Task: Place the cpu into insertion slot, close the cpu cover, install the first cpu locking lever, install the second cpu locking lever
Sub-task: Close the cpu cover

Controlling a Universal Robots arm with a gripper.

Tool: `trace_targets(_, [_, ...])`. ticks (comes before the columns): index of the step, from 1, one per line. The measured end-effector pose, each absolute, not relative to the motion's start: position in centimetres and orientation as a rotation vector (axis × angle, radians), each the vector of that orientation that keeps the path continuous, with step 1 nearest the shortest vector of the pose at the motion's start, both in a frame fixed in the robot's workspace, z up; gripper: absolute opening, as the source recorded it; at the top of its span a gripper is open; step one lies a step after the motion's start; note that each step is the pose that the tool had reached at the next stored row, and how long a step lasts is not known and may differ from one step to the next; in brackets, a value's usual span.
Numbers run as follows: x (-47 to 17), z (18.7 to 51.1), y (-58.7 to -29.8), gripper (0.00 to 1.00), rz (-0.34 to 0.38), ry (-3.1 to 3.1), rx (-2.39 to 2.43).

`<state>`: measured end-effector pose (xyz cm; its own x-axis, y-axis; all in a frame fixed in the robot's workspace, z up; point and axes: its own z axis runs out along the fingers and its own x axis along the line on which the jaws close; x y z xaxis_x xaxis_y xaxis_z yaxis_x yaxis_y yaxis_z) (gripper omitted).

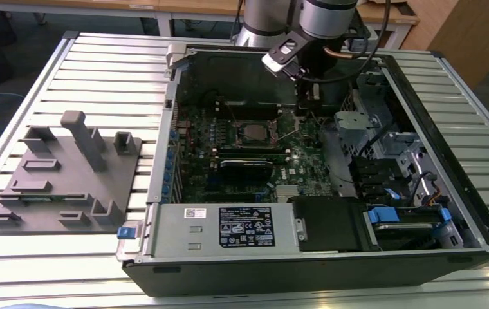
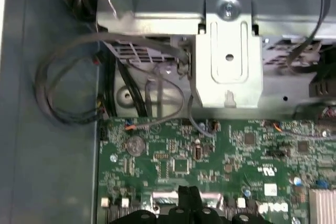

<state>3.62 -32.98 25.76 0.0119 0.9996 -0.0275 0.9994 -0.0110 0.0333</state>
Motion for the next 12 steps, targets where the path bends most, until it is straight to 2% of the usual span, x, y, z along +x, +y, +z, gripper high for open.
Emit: trace_targets(12, [4.9,25.7,-33.0,0.11,0.006,2.178,2.204])
